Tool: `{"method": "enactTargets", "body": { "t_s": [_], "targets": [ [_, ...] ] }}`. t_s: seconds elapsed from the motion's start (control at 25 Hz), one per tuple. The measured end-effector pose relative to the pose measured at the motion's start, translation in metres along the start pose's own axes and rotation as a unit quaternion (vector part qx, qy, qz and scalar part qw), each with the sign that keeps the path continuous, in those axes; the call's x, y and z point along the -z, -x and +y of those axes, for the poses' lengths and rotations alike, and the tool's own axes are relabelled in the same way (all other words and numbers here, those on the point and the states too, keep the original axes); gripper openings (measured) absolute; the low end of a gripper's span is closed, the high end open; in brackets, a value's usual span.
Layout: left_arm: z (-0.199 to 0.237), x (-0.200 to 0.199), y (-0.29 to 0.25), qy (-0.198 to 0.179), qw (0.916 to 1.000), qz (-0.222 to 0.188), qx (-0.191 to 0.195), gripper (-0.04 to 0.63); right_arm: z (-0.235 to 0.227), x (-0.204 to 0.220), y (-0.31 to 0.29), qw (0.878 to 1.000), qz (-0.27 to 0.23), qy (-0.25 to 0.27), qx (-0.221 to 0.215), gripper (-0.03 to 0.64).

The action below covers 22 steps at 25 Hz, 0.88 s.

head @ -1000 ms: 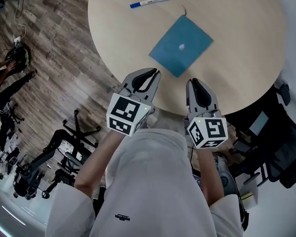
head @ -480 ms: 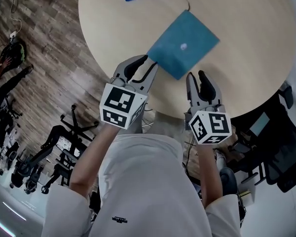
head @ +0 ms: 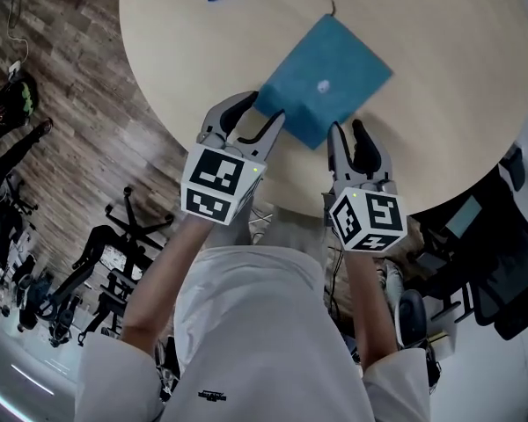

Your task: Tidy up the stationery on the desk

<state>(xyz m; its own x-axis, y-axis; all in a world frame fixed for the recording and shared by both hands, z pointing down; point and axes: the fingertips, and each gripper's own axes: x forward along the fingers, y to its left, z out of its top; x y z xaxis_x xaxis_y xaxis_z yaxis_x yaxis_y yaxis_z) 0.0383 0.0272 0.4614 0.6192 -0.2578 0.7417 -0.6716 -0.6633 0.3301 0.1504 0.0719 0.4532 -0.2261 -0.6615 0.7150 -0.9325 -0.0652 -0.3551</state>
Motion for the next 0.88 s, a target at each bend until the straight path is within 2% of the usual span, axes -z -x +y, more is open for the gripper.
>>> {"method": "enactTargets", "body": {
  "t_s": [0.12,0.28,0.36,0.52,0.88],
  "targets": [
    [0.003,0.002,-0.012,0.001,1.0000,0.005,-0.001,0.199,-0.006,0.003,-0.009,1.000,0.006,-0.007,0.001,0.166],
    [0.008,0.014,-0.023,-0.017,0.9995,0.025,-0.011,0.204,-0.007,0.014,-0.021,1.000,0.016,-0.012,-0.001,0.192],
    [0.009,0.016,-0.026,-0.012,0.9995,0.027,-0.014,0.204,-0.009,0.018,-0.025,1.000,0.027,-0.009,0.003,0.205],
    [0.012,0.015,-0.032,-0.002,0.9994,0.031,-0.017,0.204,-0.013,0.018,-0.030,0.999,0.040,-0.014,0.010,0.206],
    [0.012,0.016,-0.035,-0.008,0.9992,0.035,-0.020,0.204,-0.014,0.018,-0.034,0.999,0.042,-0.011,0.012,0.206]
  ]
}}
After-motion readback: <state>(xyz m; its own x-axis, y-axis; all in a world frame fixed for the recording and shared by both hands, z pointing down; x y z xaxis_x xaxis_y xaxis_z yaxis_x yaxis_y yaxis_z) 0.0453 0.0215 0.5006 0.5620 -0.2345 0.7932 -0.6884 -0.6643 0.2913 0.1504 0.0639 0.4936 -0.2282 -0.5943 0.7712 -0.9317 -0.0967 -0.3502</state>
